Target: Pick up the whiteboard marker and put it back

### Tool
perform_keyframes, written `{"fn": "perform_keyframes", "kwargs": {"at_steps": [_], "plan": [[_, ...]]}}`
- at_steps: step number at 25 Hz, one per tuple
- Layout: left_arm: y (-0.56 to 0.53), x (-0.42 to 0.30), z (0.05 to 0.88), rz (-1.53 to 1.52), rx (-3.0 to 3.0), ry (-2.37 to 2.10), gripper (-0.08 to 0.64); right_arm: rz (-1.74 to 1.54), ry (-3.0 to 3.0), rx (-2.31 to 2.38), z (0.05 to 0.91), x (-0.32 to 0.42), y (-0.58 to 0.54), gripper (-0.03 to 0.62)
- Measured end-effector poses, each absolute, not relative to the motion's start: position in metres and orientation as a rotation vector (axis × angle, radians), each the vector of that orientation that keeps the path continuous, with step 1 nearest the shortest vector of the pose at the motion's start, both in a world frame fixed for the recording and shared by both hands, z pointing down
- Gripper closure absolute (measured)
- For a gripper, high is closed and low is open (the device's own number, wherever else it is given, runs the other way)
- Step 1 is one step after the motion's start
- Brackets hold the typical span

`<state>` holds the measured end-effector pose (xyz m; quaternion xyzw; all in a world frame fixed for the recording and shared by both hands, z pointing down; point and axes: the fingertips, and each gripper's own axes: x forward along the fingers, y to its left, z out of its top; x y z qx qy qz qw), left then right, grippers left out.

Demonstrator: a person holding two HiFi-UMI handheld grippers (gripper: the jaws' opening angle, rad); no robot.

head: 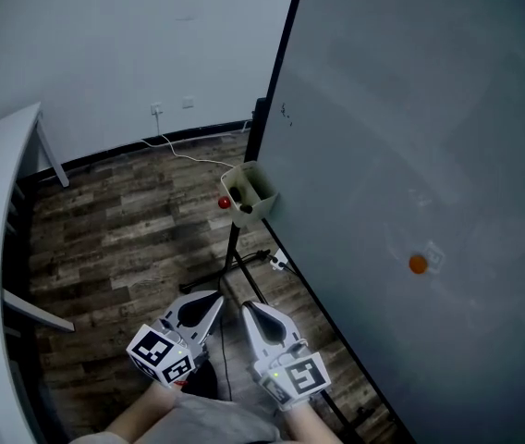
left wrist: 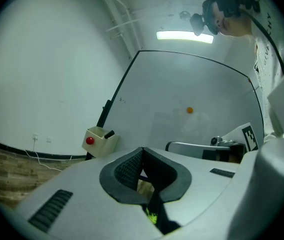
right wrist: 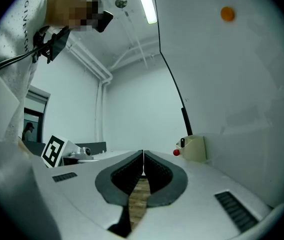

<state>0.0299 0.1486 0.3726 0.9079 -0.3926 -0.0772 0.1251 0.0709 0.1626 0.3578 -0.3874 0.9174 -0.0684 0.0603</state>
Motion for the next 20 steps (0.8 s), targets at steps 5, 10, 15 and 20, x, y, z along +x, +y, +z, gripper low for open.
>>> {"fn": "perform_keyframes", "kwargs": {"at_steps": [5,10,15,20], "plan": [[0.107,0.018,0.373,-0.223,2.647,-1.111,0.546,-0.228,2.794,-1.211,0.364,0.060,0.127,0.572],[0.065,0.013,0.381,-0.217,2.649,-1.057,0.546,-0.256,2.795,-1.287,0.377,0.057,0.087,0.572],[0.034,0.006,0.385,-0.206,2.650,-1.000,0.545,-0.242,2.770,-1.324,0.374,0.049,0.057,0.572],[0.002,-0.003,0.395,-0.194,2.652,-0.953,0.546,-0.227,2.760,-1.367,0.384,0.041,0.025,0.572]]}}
